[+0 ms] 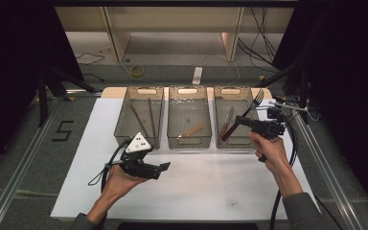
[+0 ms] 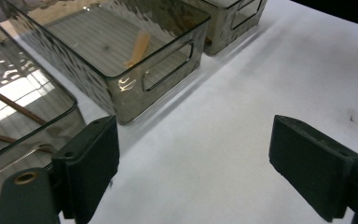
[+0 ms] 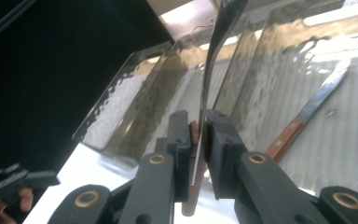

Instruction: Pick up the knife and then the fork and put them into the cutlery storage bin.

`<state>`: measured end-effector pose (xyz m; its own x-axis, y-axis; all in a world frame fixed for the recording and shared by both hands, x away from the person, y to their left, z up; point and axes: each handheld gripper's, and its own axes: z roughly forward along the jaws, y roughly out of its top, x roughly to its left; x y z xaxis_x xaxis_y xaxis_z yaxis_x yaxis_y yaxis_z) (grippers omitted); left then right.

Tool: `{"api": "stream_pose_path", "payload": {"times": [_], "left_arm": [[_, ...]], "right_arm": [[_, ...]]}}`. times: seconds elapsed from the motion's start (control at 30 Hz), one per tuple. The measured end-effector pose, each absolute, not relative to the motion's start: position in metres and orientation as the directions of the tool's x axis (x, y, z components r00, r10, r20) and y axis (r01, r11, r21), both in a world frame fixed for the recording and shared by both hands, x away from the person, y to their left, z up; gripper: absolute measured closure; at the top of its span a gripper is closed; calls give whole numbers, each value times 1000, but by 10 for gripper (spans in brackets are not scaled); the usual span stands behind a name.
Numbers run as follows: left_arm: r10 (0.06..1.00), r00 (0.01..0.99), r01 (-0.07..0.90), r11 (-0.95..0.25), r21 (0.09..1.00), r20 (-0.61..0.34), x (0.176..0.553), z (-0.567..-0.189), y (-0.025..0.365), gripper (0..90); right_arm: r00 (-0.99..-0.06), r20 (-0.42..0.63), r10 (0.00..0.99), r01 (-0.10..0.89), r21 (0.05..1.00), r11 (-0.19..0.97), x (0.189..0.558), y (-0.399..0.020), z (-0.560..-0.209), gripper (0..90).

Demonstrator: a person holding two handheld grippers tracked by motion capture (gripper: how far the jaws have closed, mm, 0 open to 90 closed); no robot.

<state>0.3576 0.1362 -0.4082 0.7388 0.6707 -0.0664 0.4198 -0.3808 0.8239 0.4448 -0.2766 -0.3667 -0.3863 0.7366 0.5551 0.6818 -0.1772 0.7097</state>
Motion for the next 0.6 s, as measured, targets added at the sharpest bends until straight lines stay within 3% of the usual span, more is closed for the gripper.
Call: {"api": "stream_pose_path", "payload": {"times": [0.33, 0.6], "left_arm": [[708, 703, 425, -353, 833, -59, 350, -409, 155, 151], [718, 694, 420, -348, 838, -50, 348, -410, 159, 145]], "right_arm": [[-316, 520, 793, 705, 688, -170, 485, -285, -358, 807], [-245, 489, 837, 795, 596, -115, 512, -273, -386, 800]]}}
